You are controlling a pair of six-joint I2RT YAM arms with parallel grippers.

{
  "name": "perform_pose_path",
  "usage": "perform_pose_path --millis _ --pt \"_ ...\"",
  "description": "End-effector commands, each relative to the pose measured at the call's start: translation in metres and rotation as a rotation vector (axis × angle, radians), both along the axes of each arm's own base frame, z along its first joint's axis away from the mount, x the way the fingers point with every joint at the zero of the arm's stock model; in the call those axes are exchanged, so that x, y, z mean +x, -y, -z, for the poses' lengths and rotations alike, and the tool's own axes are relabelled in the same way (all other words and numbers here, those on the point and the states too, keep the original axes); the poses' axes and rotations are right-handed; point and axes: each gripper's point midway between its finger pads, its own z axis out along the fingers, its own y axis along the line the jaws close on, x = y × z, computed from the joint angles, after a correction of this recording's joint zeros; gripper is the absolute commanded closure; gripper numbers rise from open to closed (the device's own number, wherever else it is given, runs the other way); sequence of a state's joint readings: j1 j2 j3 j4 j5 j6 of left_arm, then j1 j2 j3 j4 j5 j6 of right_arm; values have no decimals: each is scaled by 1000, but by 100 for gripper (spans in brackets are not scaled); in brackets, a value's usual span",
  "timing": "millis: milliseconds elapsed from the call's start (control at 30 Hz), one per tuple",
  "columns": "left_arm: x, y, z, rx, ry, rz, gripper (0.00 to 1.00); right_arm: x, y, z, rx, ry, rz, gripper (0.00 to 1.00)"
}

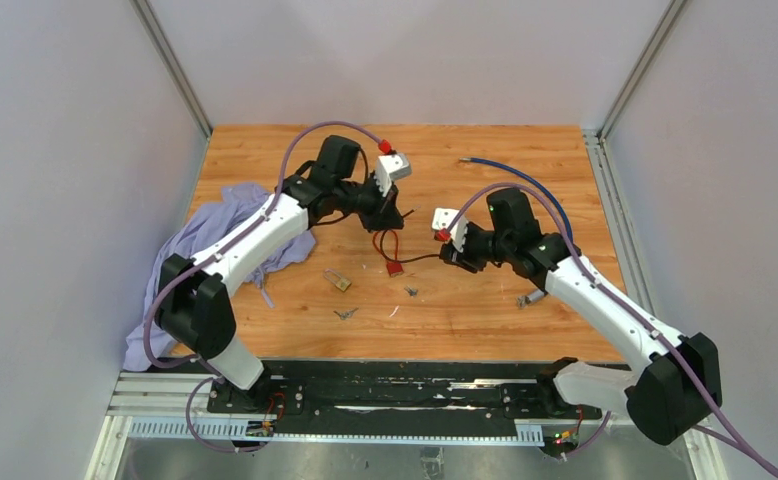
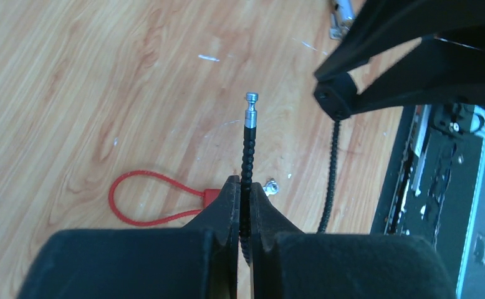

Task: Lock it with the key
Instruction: Lock the lock.

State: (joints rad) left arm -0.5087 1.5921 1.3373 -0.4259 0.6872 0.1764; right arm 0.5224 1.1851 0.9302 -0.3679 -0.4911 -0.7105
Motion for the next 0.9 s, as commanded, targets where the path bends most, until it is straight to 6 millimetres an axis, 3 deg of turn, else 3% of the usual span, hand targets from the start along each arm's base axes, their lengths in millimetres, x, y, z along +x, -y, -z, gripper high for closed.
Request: perform_pose_path --millis 0,333,867 --pt "-38 10 -10 73 81 203 100 5 -6 -21 68 162 -109 99" --pt "-73 17 12 174 84 350 100 3 -4 -31 145 195 -134 99" --pt "-72 27 29 256 62 382 100 -8 -11 -26 171 138 -188 99"
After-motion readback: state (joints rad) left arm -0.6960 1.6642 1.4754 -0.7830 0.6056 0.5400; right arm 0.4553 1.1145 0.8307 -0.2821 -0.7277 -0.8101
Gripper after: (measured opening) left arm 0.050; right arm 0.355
